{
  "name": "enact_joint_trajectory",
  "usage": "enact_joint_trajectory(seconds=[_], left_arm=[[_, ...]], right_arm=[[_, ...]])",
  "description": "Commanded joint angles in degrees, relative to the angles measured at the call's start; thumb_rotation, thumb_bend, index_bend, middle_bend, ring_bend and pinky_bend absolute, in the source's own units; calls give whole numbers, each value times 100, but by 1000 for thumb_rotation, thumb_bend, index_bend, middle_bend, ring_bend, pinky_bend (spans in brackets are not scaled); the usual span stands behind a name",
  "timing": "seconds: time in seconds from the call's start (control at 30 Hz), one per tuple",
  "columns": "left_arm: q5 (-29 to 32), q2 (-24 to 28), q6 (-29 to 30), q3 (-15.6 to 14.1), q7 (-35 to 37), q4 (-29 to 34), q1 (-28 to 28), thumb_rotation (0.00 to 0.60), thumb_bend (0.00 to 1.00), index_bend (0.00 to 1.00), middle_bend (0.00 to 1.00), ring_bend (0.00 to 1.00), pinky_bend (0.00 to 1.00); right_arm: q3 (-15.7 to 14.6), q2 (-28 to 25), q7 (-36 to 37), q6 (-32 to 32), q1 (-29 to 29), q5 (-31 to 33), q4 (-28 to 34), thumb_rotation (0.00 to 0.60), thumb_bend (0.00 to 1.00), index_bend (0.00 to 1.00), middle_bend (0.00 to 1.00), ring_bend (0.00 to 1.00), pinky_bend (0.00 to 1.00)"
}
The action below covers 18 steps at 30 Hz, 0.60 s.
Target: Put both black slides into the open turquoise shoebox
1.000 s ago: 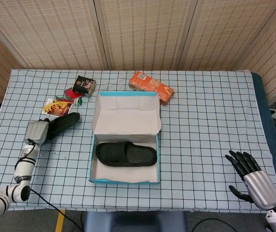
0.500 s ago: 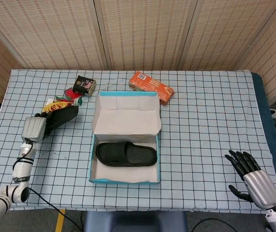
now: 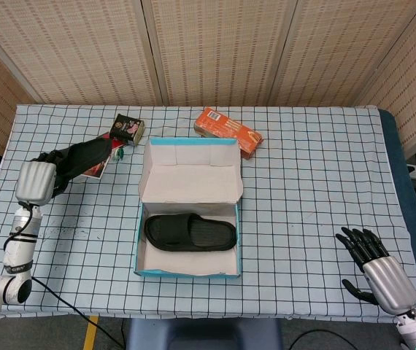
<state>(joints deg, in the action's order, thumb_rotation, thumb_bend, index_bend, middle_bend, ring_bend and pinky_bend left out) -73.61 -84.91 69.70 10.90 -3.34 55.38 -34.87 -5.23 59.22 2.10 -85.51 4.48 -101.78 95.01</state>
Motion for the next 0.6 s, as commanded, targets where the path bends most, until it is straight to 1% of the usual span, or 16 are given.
enact_joint_trajectory(seconds=[0.03,0.1,0.17,0.27,0.33,0.5,0.6], left_arm=[[-399,843,398,-27,18,1911,191,600,684,857,892,784,620],[-546,1194,361,-153,-141,2834,256,600,683,857,893,785,621],[-742,1490,345,-271,-469,3619,279,600,683,857,893,785,622],[-961,1775,271,-387,-1078,4386,250,600,683,858,895,785,622],[-1053,1986,133,-408,-1514,4990,173,600,683,857,897,786,621],[-985,2126,-46,-329,-2367,5812,32,600,682,857,898,786,620],[-877,2130,-170,-339,-2715,6273,-21,600,682,857,898,786,620]], right_arm=[[-4,8,-10,10,5,-4,3,600,173,0,0,0,0],[-10,13,-17,32,14,-6,5,600,173,0,0,0,0],[-17,14,-23,53,25,-16,6,600,172,0,0,0,0],[-24,10,-12,71,36,-21,6,600,173,0,0,0,0],[-31,0,12,69,39,-29,5,600,173,0,0,0,0],[-49,-27,95,47,49,-71,-17,600,172,0,0,0,0],[-54,-41,160,55,59,-65,-23,600,173,0,0,0,0]])
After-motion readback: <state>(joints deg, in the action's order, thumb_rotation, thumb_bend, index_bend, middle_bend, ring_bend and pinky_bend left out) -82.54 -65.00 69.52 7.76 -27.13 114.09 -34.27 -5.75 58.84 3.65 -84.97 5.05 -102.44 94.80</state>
